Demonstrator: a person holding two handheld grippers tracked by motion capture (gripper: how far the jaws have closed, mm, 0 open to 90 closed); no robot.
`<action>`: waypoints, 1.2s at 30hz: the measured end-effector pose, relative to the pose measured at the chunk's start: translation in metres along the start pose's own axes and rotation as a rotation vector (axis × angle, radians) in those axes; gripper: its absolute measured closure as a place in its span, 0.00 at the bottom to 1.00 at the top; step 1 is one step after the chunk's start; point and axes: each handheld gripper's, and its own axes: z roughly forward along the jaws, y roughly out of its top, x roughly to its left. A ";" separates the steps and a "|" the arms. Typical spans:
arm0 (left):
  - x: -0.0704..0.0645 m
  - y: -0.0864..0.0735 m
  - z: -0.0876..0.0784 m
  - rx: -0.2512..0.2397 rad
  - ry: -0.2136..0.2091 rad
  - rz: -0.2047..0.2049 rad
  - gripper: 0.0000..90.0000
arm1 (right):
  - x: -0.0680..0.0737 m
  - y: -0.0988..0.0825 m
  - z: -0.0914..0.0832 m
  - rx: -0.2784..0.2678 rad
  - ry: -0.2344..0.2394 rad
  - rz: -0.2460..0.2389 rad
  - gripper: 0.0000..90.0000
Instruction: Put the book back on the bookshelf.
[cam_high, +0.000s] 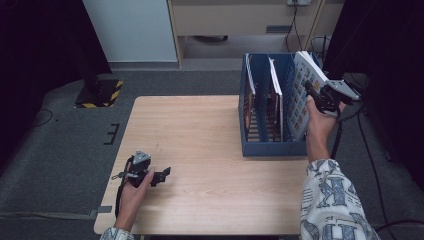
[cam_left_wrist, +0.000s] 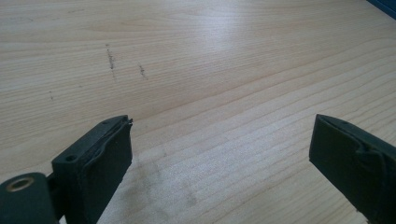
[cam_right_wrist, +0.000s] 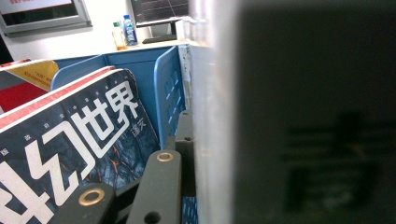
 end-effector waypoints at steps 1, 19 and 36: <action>0.000 0.000 0.000 0.000 0.000 0.000 0.06 | 0.000 0.000 0.000 0.000 -0.002 -0.002 0.82; 0.000 0.000 0.000 -0.008 -0.001 -0.006 0.06 | 0.006 -0.014 0.008 0.002 -0.019 -0.027 0.82; 0.001 0.000 0.000 -0.005 -0.001 -0.007 0.06 | 0.003 -0.021 0.013 0.001 -0.030 -0.034 0.82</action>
